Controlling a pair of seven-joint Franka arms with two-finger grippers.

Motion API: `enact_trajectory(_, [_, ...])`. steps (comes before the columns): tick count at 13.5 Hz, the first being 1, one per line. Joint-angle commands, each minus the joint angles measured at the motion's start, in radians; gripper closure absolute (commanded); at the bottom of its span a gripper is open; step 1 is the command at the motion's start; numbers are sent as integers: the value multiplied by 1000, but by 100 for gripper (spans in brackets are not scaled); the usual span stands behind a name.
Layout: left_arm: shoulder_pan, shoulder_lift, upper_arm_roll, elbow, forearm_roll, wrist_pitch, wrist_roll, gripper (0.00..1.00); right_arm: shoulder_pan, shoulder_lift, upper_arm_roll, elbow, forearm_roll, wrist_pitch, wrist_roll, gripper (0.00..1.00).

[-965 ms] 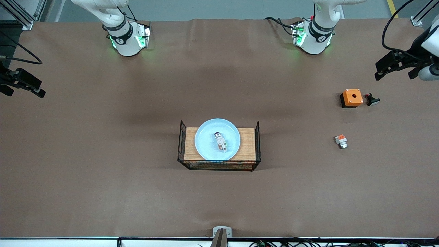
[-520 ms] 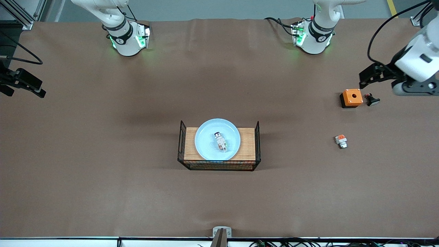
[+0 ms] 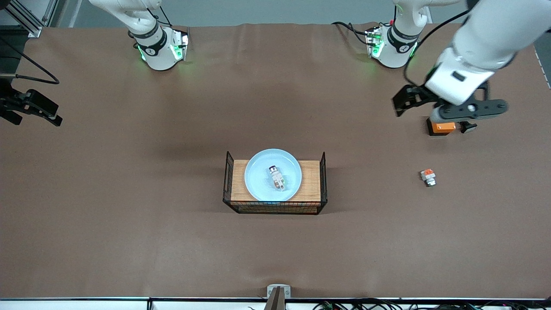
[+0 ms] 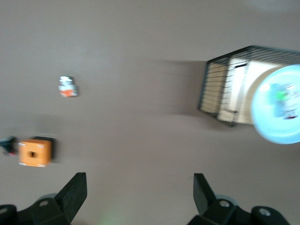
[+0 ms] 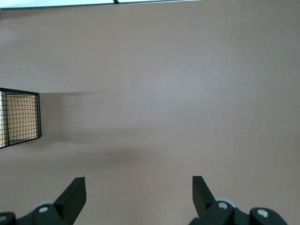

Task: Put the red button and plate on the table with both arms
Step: 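Lower the left gripper over the red-and-white button on the plate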

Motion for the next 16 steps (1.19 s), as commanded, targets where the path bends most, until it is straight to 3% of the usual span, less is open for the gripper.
enact_trajectory(1, [-95, 122, -14, 91, -10, 97, -195, 0, 2, 18, 2, 33, -30, -15, -10, 0])
enact_trajectory(6, [-264, 265, -3, 123, -1, 287, -459, 0, 25, 16, 8, 30, -24, -78, 31, 1])
enact_trajectory(8, [-303, 322, 17, 137, 2, 335, -483, 0, 84, 15, 8, 30, -27, -121, 179, 2])
enact_trajectory(14, [-503, 454, 214, 137, 16, 569, -487, 0, 267, 16, 8, 25, -24, -173, 474, 1])
enact_trajectory(16, [-524, 494, 236, 137, 16, 616, -489, 1, 296, 19, 8, 21, -16, -173, 537, 0])
